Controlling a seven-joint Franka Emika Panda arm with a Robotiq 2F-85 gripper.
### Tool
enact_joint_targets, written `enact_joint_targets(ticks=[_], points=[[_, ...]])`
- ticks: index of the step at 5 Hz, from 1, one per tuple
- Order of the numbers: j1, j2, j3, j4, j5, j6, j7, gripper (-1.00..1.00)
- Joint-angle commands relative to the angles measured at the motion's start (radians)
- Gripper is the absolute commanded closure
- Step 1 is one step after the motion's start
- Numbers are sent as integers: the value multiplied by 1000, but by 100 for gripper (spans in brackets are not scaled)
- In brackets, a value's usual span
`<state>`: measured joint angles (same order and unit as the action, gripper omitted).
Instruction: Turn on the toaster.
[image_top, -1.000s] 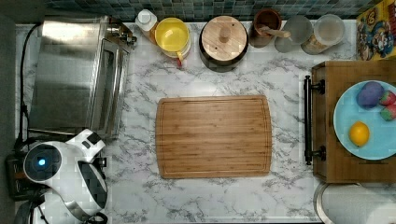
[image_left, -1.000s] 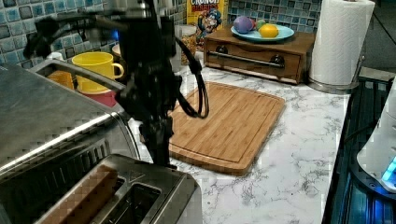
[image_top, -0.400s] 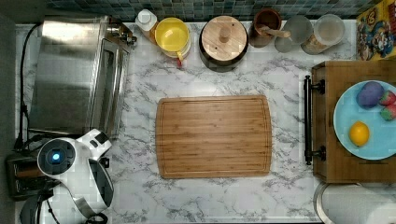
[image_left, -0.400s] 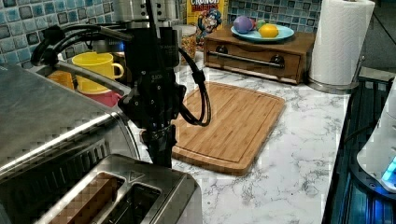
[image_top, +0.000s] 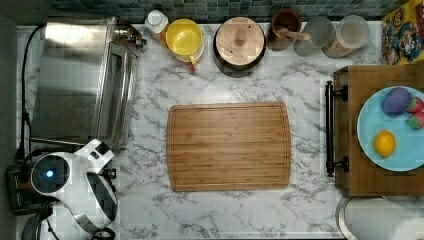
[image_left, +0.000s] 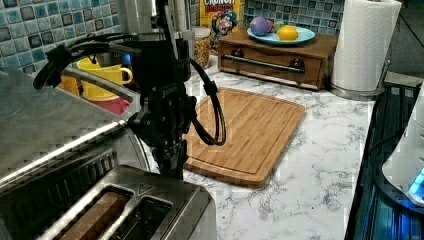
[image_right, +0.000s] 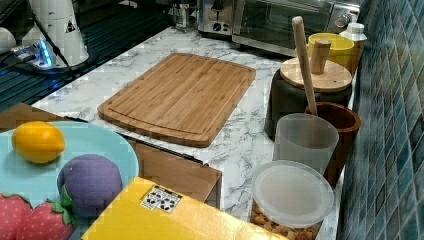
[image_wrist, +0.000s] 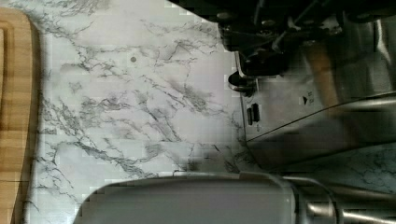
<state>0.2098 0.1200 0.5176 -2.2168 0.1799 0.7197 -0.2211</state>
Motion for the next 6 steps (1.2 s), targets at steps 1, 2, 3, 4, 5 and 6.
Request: enact_joint_targets(ticks=[1, 2, 3, 4, 5, 6], points=[[71, 209, -26, -204, -152, 65, 154, 100], [59, 202, -24, -244, -118, 72, 123, 100], [62, 202, -27, -245, -116, 72, 121, 100], [59, 202, -25, -244, -117, 72, 122, 100], [60, 202, -25, -244, -117, 72, 122, 100], [60, 202, -26, -245, -117, 72, 122, 100]])
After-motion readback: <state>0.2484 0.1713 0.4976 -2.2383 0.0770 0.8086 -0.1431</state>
